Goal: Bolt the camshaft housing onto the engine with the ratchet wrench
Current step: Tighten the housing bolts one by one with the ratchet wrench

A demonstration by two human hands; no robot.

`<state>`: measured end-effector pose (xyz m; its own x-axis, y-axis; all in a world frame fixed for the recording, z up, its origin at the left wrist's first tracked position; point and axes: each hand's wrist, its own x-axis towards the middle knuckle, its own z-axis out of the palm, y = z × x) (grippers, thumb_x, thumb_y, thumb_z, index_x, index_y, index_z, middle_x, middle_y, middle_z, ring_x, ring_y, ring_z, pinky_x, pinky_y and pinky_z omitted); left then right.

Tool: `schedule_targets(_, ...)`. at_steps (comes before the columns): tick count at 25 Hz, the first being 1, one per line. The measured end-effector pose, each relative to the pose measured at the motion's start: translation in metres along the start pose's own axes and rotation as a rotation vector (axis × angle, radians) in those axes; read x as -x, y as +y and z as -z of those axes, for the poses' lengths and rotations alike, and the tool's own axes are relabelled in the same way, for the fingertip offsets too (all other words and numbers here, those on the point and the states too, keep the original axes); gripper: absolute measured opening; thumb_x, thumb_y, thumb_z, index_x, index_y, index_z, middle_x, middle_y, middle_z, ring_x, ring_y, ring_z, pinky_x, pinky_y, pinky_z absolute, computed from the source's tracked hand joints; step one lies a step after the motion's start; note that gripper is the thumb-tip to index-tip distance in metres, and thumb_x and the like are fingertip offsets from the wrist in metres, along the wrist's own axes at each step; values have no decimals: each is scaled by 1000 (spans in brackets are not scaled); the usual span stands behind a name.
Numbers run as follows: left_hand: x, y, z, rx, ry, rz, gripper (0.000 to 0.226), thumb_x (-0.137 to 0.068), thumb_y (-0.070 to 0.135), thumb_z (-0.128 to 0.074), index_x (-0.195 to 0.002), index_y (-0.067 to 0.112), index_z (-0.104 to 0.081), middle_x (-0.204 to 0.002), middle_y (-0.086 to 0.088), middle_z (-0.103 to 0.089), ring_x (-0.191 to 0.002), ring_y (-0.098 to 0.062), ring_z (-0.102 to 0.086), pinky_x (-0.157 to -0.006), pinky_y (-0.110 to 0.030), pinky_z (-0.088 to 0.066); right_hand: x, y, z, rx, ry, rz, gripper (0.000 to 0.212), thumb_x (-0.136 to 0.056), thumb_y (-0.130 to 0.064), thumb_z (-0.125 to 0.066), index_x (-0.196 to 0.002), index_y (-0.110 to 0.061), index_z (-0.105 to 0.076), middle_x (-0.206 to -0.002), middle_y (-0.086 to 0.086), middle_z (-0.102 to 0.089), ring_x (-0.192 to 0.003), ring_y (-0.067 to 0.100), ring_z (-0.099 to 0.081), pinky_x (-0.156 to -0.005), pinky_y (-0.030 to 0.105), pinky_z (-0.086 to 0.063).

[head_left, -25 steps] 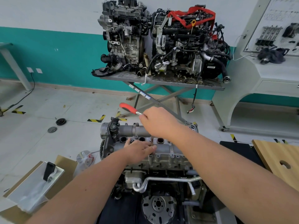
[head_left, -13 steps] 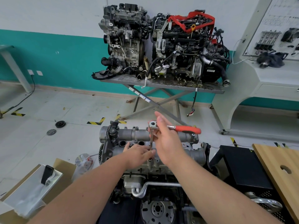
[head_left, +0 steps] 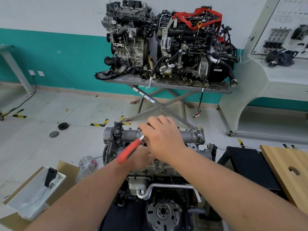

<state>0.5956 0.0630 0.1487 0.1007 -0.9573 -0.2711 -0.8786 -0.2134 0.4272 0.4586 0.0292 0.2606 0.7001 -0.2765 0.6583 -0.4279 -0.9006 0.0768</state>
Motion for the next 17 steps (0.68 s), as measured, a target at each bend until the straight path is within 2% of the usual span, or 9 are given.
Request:
schedule_targets(2,-3,5,1,-71,-47,4,51,-100,45,-29,-148,31,-40,-154,3,-37,-148,-20,-20,-119,-49,-13,-11,-3,11,84,-241,-33,49,-97,-47,-43,-132,-16,-57,-101,6,-58,-89,28,-53,-74,40,-41)
schedule_targets(3,-3,6,3,-79,-59,7,57,-95,56,-24,-146,37,-41,-155,7,-37,-149,-17,-15,-121,-51,-4,-18,-2,17,80,-356,-56,55,-99,-54,-33,-135,-17,-52,-102,5,-55,-92,27,-51,-74,39,-39)
schedule_targets(6,-2,7,5,54,-77,-14,64,-83,77,-14,-113,51,-64,-145,18,-48,-149,-12,-16,-118,-51,17,-38,4,24,31,-509,-96,48,-104,-51,-22,-113,-19,-57,-87,-1,-47,-83,23,-52,-65,35,-36)
schedule_targets(8,2,8,8,63,-102,-27,56,-93,72,-18,-109,48,-67,-146,23,-46,-148,-12,-20,-116,-52,19,-46,8,26,-86,-593,-273,39,-106,-41,-28,-93,-16,-56,-77,0,-55,-72,24,-59,-56,34,-40)
schedule_targets(9,2,9,8,56,-101,-34,54,-97,69,-20,-111,46,-67,-145,22,-47,-147,-12,-22,-116,-52,18,-48,11,27,-245,-614,-434,36,-106,-35,-34,-89,-13,-56,-73,3,-62,-68,25,-63,-54,33,-44)
schedule_targets(11,4,12,11,45,-89,-37,52,-98,66,-22,-111,44,-67,-145,21,-48,-146,-11,-24,-117,-53,16,-48,15,26,-807,-602,-847,24,-102,-22,-43,-91,-8,-58,-67,7,-70,-66,24,-69,-62,32,-51)
schedule_targets(13,5,11,11,57,-89,-31,52,-99,65,-22,-110,43,-68,-147,22,-45,-146,-12,-25,-117,-54,15,-44,10,25,-1383,-484,-1158,17,-101,-15,-47,-89,-8,-56,-62,4,-68,-67,21,-71,-71,31,-48)
schedule_targets(15,6,11,10,60,-83,-49,53,-100,64,-22,-107,41,-69,-141,24,-49,-144,-13,-28,-117,-55,15,-33,8,16,-1662,-260,-1301,22,-100,-16,-52,-78,-15,-56,-62,-4,-66,-70,15,-69,-74,32,-40)
schedule_targets(17,5,10,10,71,-78,-49,54,-100,64,-22,-108,40,-70,-132,23,-54,-141,-13,-33,-115,-55,15,-25,8,8,-1790,-74,-1358,26,-97,-17,-58,-71,-21,-53,-67,-7,-66,-72,11,-67,-74,32,-38)
